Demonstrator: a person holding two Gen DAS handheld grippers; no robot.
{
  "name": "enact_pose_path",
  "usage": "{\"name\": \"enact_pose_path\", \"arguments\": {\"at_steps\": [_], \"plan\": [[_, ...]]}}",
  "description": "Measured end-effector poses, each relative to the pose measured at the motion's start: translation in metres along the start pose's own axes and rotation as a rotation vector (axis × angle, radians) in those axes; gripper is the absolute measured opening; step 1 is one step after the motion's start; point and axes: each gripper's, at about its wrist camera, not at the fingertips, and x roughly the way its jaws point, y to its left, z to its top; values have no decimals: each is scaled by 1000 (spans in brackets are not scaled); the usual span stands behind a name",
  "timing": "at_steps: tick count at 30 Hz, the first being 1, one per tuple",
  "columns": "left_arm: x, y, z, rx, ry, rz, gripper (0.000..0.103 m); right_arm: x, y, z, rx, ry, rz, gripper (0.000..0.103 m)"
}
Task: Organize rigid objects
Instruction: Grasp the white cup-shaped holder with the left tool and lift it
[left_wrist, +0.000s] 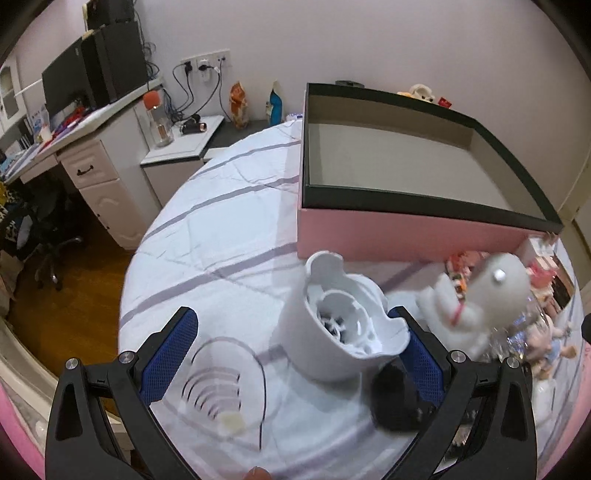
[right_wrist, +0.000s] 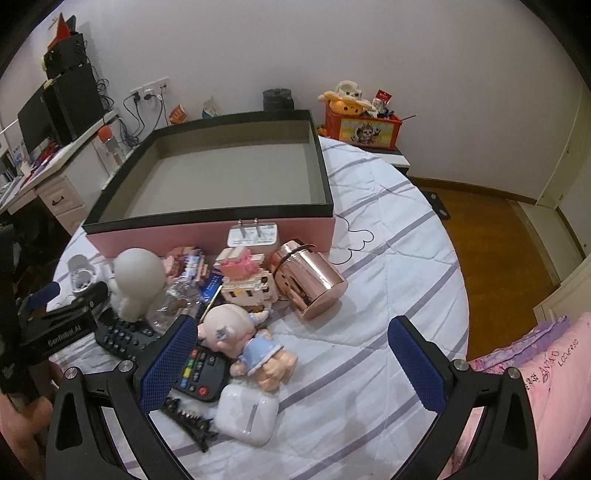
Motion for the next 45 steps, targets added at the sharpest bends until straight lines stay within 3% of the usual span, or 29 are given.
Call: {"name": "enact_pose_path", "arguments": {"at_steps": [5,7,11,18,28,39,45], "plan": [[12,0,3,7,5,-36,99,14,-2,3,3,24,5,103],[15,0,3,3,10,-66,91,18,-2,4,2,26,14,103],[19,-4,3,27,12,-56,83,23,-3,6,-1,26,21,103],[14,-8,4,41,3,-98,55,22,-3,7,4,17,44,103],[0,-6,-3,25,-1,-112,55,15,-15,4,27,-9,72,103],[-42,-6,-6,-3,-51,-102,55,19,-31,8,9,-36,79,103],[-48,-12,-8,0,-49,-98,55,38,-36,15,-60,-5,86,90]]}}
